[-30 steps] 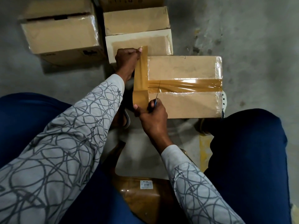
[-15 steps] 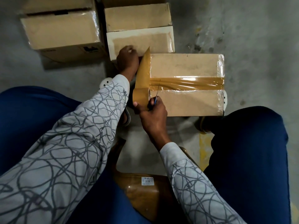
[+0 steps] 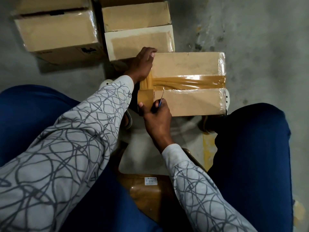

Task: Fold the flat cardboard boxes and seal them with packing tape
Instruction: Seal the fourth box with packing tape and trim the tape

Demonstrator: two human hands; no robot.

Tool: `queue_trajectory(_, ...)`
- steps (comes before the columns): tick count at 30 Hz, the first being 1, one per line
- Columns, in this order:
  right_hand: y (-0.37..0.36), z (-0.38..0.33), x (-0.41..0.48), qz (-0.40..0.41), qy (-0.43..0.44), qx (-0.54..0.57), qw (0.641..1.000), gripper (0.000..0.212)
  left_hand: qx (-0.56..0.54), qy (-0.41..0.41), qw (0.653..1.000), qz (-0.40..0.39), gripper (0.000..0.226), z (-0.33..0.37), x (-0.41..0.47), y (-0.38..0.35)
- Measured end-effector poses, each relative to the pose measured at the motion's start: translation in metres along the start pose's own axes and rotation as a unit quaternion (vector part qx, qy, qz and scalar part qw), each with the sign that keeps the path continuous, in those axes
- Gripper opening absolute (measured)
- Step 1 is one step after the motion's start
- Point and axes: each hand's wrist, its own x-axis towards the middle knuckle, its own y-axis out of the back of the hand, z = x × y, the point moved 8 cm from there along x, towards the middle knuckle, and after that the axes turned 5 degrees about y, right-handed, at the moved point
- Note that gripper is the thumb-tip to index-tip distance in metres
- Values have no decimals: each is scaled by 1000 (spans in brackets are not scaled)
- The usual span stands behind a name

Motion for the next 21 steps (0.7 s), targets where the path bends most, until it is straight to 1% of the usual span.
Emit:
queue_trajectory(3,0,2,-10,-6,-2,-17,1000,40,7,1,1000,8,40,-5,1,0)
queue_trajectory(6,-3,14,-28,-7,-23,-17,1000,44,15,2,1000,11,41,-7,5,-2)
queue_trajectory(11,-2,32,-52,14,-29,-11,999,45,2,11,1000,11,40,-10,6,-2)
queue_trajectory(13,-3,43,-62,4,-50,-25,998,43,8,18,1000,7,40,-9,4,-2)
queue_trajectory(17,-4,72,-81,-21,-132,-56,989,41,10,27,1000,5,39,-8,4,0)
queue_trajectory(21,-1,73,-76,-55,-138,-116,982,40,4,27,1000,10,37,-9,6,0)
